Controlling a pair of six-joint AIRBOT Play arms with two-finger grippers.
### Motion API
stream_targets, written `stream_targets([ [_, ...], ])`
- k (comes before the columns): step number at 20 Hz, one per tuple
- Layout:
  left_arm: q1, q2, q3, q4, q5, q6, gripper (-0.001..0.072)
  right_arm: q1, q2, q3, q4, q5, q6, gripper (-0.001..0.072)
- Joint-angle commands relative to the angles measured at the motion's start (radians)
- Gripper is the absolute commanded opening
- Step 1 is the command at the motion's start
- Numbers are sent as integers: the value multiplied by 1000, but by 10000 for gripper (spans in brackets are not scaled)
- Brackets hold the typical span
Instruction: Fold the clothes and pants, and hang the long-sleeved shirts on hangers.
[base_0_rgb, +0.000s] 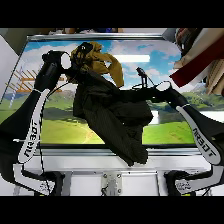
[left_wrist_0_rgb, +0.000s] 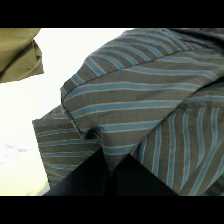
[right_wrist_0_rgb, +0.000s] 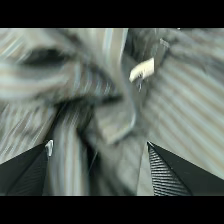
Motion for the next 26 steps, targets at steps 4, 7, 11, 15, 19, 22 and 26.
stream_targets([
  [4, -1, 5, 2, -2, -51, -8, 18, 70, -135, 46, 161, -180, -182, 651],
  [7, -1, 13, 2, -2, -63, -30, 18, 71, -165, 102, 198, -182, -188, 362],
  [11, -1, 69, 40, 2, 17, -32, 18, 29, -116, 205, 170, -149, -232, 23],
  [15, -37, 90, 373, 0, 96, -19, 18, -98, 0, 516, 77, -4, -108, 21],
  [19, -151, 279, 312, 1, 517, 48, 17, -160, 96, 906, -31, 41, -14, 20],
  [22, -209, 409, 159, 3, 622, 58, 18, -140, 222, 896, -64, 23, -15, 20],
  [26, -153, 460, 22, 9, 347, -6, 18, -12, 379, 686, -387, 131, 32, 19],
])
